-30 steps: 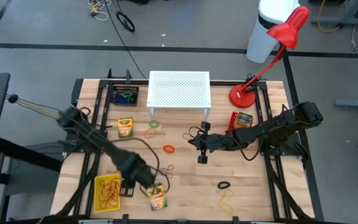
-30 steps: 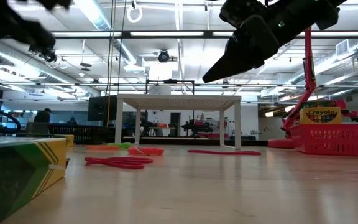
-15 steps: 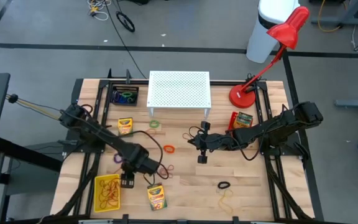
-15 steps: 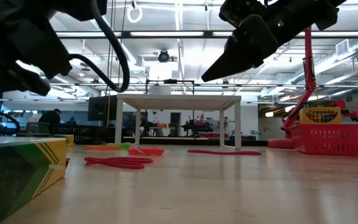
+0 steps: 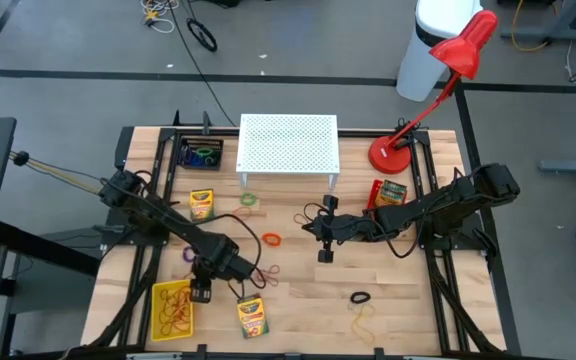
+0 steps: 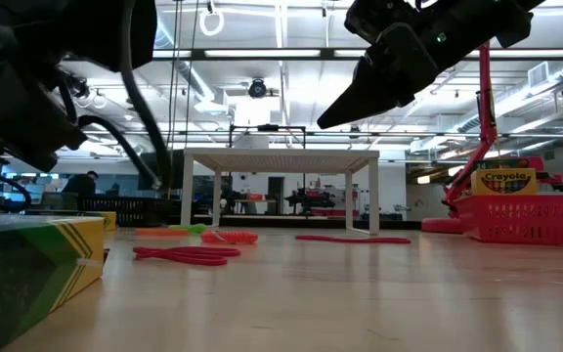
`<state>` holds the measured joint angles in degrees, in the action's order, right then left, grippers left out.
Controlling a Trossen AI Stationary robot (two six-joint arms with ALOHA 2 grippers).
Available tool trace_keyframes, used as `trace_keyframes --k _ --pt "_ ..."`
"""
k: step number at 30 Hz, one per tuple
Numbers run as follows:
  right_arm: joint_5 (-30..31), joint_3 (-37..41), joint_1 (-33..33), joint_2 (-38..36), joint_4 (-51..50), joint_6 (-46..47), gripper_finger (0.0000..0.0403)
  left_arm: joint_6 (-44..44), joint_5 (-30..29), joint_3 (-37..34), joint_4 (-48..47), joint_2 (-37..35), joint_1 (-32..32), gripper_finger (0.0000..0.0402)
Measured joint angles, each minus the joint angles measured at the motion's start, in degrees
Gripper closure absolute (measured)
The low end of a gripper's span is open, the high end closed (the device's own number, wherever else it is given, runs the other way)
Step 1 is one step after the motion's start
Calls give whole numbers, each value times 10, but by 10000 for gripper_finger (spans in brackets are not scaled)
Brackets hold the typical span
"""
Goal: Pick & Place Office Desk Supplies
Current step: Put the red rubber band into the yellow bin
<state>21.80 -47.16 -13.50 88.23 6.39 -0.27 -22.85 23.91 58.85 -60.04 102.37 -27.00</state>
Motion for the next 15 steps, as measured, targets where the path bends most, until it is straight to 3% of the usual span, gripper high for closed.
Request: trace_keyframes --k 6,15 --pt "0 0 0 0 0 0 386 -1 5 0 28 0 0 274" --pt "0 0 0 0 1 0 386 -11 30 0 26 0 2 224"
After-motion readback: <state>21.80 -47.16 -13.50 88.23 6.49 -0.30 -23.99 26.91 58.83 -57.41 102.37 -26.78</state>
